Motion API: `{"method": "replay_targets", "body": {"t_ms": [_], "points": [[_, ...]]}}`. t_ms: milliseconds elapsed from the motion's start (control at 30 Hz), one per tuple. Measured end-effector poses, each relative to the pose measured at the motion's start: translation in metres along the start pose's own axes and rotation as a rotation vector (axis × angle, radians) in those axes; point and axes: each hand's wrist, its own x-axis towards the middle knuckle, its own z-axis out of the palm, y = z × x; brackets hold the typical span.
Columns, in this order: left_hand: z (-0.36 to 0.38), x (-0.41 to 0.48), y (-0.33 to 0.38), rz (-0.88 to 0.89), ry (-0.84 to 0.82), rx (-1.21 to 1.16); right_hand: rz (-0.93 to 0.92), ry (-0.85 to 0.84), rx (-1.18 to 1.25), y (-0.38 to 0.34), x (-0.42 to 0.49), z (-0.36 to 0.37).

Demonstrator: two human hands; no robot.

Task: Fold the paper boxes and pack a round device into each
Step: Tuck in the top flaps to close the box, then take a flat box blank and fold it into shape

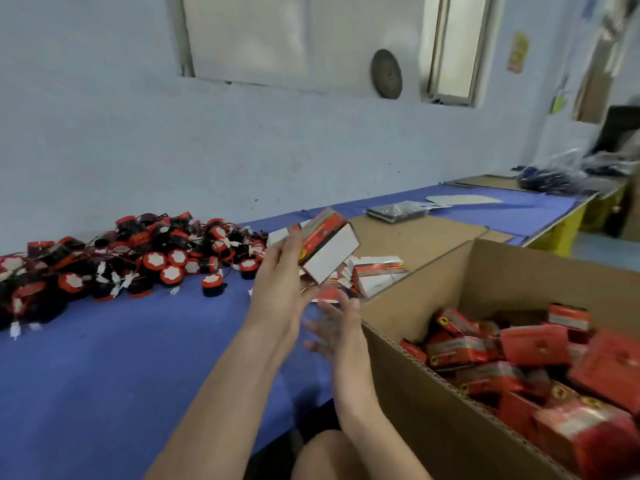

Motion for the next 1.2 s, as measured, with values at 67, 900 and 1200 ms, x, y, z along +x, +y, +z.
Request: {"method": "replay_targets", "body": {"t_ms": [67, 900, 1200], "points": [[0.049, -0.008, 0.012, -0.028, -0.349, -0.003, 0.023, 0.005, -0.088, 0.010, -0.014, -0.012], [-0.299, 0.018, -0.066, -0.001, 0.386, 1.632, -0.224, -0.108, -1.119, 0.131, 0.142, 0.081], [-0.297, 0.023, -0.067, 0.024, 0.389, 1.666, 0.016, 0.192, -1.457, 0.136, 0.207, 0.029]]}}
